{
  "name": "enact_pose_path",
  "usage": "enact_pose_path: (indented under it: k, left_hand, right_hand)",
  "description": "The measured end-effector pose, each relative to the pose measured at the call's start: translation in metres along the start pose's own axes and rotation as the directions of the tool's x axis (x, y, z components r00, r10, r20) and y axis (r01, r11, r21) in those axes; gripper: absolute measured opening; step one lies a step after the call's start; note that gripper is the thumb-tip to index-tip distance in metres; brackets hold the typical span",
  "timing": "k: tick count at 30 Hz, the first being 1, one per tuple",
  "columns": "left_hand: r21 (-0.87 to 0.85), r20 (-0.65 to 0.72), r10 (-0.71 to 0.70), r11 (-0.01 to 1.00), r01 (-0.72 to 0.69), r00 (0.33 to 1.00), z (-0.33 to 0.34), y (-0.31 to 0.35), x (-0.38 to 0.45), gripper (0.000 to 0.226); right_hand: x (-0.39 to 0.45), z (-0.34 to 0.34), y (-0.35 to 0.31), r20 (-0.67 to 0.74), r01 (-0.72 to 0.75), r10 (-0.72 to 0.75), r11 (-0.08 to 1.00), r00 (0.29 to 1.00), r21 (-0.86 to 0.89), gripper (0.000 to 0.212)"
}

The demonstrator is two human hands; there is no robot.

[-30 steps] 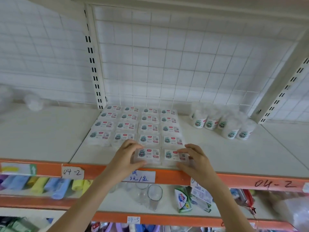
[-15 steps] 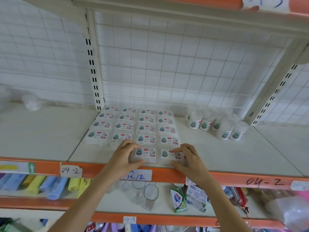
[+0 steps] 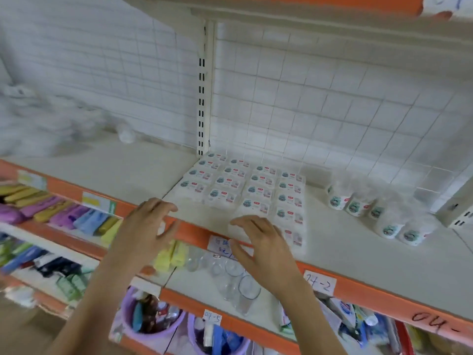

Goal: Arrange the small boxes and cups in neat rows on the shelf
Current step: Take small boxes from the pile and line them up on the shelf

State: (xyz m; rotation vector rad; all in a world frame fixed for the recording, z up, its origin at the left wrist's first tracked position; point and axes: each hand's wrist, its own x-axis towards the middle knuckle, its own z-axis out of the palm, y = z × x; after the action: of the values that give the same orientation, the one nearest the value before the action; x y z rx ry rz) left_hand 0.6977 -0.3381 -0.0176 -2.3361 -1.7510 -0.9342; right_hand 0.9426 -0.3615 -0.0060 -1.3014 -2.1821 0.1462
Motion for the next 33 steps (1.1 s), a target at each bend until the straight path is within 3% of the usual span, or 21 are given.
enact_pose_path:
  k: [4, 8, 11, 15, 20, 23, 33]
  left_hand:
    - [0.014, -0.052, -0.222, 0.975, 0.223, 0.974, -0.03, -0.018, -0.07, 0.04]
    - [0.159, -0.064, -0.436, 0.884, 0.44, 0.898, -0.049, -0.03, -0.144, 0.03]
    - [0.277, -0.018, -0.512, 0.823, 0.496, 0.859, -0.055, -0.046, -0.189, 0.03]
    - [0.284, 0.012, -0.65, 0.731, 0.62, 0.76, -0.07, -0.072, -0.231, 0.035]
    - [0.348, -0.035, -0.68, 0.679, 0.646, 0.733, -0.088, -0.118, -0.245, 0.021]
    - [0.376, -0.03, -0.639, 0.705, 0.601, 0.768, -0.099, -0.158, -0.239, 0.027]
    - [0.38, 0.019, -0.562, 0.769, 0.514, 0.827, -0.167, -0.308, -0.207, 0.034]
  right_hand:
    - [0.0, 0.037, -0.035, 0.091, 0.127, -0.138, 0.985, 0.986, 0.114, 0.03]
    - [-0.004, 0.088, -0.065, 0.267, 0.159, -0.218, 0.961, 0.939, 0.225, 0.036]
    - [-0.005, 0.117, -0.091, 0.361, 0.174, -0.276, 0.941, 0.891, 0.292, 0.036]
    - [-0.002, 0.151, -0.125, 0.432, 0.217, -0.349, 0.92, 0.832, 0.325, 0.047]
    - [0.022, 0.193, -0.17, 0.47, 0.31, -0.429, 0.898, 0.771, 0.312, 0.042]
    - [0.049, 0.22, -0.203, 0.497, 0.387, -0.484, 0.875, 0.72, 0.291, 0.04]
    - [0.15, 0.285, -0.31, 0.451, 0.398, -0.457, 0.889, 0.766, 0.225, 0.044]
